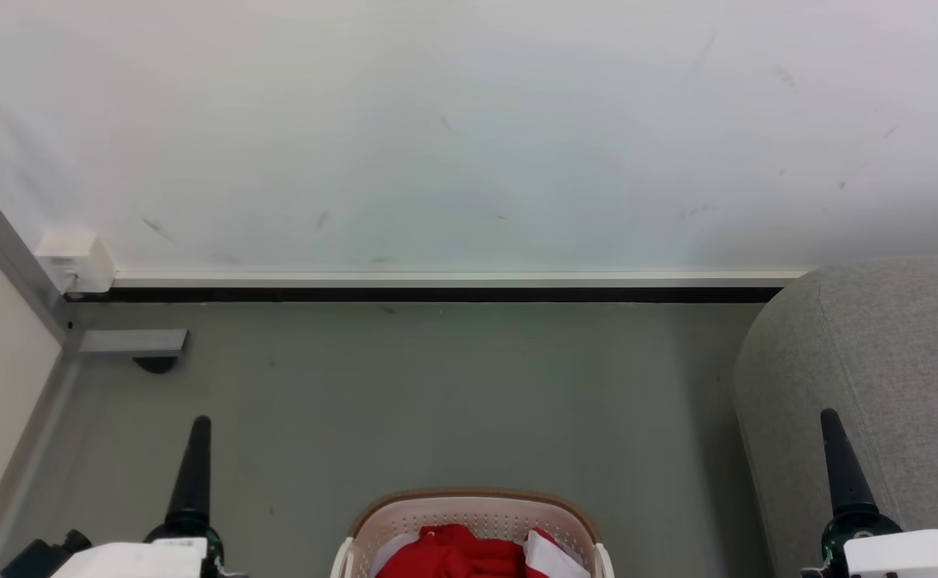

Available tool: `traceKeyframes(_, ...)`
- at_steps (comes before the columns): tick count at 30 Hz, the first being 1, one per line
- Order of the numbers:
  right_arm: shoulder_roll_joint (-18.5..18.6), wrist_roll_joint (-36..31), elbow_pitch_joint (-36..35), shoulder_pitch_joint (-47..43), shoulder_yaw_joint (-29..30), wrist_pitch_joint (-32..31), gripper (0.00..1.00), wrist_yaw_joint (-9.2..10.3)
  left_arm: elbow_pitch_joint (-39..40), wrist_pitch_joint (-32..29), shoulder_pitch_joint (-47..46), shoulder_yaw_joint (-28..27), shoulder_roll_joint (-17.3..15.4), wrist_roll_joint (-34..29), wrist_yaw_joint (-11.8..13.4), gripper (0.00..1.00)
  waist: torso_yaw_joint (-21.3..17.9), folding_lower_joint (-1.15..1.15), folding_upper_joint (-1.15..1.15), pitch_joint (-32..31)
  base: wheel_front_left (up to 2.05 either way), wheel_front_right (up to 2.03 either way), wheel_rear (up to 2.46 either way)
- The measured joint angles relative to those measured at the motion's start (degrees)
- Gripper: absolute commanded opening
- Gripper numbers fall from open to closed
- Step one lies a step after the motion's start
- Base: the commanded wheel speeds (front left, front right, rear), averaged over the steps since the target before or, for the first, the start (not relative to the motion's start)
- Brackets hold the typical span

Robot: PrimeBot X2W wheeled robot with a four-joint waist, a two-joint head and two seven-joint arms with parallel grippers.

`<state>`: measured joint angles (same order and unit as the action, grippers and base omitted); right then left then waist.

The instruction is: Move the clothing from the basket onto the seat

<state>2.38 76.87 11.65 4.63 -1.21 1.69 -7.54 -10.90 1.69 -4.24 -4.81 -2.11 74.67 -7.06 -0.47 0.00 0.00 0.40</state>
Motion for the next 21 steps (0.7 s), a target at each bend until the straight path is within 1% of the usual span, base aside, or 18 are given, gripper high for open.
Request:
traceKeyframes(4, 0.24, -3.2, -0.44, 0.08, -0.53, 0.56, 1.0, 0.0, 0.33, 0.51, 0.0, 0.08, 0.0, -3.12, -0.03, 1.0, -0.07, 0.0, 0.0, 0.02, 0.0, 0.0, 0.0)
traceKeyframes(9, 1.81, -11.81, -0.75, 0.67, -1.67, 1.55, 1.0, -0.01, 0.56, 1.54, 0.02, 0.81, -0.07, -7.91, 0.13, 1.0, -0.17, 0.0, 0.0, 0.03, 0.0, 0.0, 0.0)
traceKeyframes(12, 1.75, -15.6, -0.55, 0.69, -2.13, 2.18, 1.0, 0.0, 0.96, 2.38, 0.03, 1.62, -0.09, -12.9, 0.55, 1.0, -0.2, 0.0, 0.0, -0.01, 0.0, 0.0, 0.0)
traceKeyframes(21, 1.93, -25.83, -0.25, 0.76, -3.31, 3.85, 1.0, 0.0, 2.59, 3.87, 0.09, 4.05, -0.14, -25.79, 4.2, 1.0, -0.41, 0.0, 0.0, -0.14, 0.0, 0.0, 0.0)
